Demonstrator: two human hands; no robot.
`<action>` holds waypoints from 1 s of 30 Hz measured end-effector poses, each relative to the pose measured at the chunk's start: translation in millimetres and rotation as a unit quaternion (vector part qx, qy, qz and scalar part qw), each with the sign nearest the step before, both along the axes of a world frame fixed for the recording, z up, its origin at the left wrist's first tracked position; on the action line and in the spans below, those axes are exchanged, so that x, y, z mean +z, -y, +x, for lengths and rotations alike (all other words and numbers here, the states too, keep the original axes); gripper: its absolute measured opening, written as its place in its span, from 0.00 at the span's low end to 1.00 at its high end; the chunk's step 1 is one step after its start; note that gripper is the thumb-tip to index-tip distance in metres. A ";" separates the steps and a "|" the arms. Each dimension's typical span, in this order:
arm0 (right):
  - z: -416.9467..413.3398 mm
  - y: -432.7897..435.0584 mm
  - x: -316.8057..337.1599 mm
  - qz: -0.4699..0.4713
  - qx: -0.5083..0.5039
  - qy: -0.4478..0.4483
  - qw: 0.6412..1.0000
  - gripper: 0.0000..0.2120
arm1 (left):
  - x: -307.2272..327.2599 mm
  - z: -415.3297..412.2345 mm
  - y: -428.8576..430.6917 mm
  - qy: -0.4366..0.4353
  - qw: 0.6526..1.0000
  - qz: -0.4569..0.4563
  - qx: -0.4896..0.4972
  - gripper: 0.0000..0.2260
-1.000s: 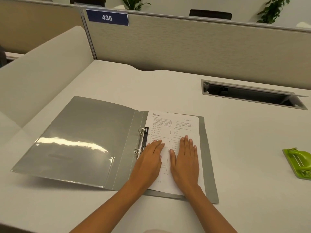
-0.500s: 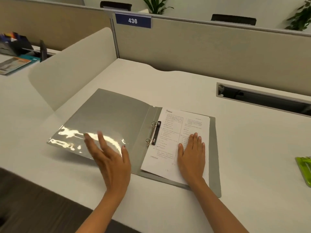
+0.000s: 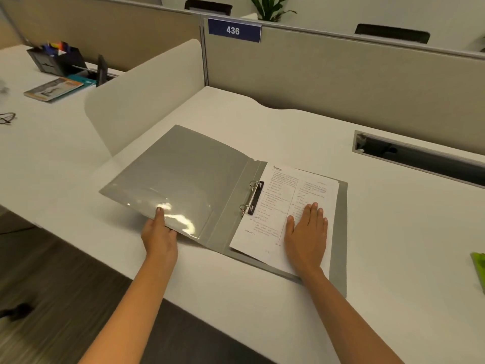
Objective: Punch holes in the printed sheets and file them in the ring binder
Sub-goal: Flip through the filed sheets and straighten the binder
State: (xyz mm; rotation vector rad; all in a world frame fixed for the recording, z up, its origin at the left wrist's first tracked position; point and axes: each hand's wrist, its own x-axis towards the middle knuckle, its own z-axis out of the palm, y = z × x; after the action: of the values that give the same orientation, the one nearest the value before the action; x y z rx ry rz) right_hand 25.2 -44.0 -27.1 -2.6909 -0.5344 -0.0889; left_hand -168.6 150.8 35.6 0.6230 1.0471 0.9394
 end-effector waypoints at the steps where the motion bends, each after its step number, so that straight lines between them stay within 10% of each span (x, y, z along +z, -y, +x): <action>1: 0.1 0.1 -0.2 0.002 0.001 0.002 1.000 0.31 | 2.3 0.3 1.6 -0.005 1.000 0.014 -0.005 0.06; 11: 6.3 13.4 10.8 0.218 -0.020 -0.098 0.971 0.20 | 28.0 3.3 47.2 -0.135 0.936 0.314 -0.078 0.07; 19: 14.4 54.5 40.5 0.491 0.061 -0.303 0.815 0.10 | 27.9 11.8 84.8 -0.051 0.859 0.462 -0.216 0.18; 24: 29.1 81.1 45.9 0.647 -0.027 -0.441 0.621 0.18 | 28.4 24.5 95.5 -0.068 0.815 0.508 -0.271 0.18; 30: 24.3 94.5 56.4 0.593 -0.099 -0.413 0.684 0.22 | 19.6 52.8 101.8 -0.185 0.728 0.567 -0.339 0.16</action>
State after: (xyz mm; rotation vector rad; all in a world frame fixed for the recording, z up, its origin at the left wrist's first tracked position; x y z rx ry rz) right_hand 49.5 -138.5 29.2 -1.2358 0.1405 0.5246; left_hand -115.8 49.0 55.1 2.1330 0.3548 0.7071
